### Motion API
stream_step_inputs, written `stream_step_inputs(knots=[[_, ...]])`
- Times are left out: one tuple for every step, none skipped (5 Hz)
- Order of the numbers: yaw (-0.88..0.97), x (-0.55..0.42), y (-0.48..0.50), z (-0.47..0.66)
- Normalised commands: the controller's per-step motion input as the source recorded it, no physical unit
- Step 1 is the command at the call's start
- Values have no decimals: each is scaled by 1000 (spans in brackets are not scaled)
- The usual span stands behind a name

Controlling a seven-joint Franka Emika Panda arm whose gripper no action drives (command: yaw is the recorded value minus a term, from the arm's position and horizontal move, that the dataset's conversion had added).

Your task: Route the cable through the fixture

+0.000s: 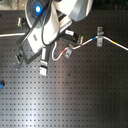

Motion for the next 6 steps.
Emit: stream_step_inputs(knots=[[-34,-129,184,425],[-46,-280,387,454],[-394,-209,333,376],[-765,-136,101,255],[-839,-115,81,260],[-768,-167,94,289]])
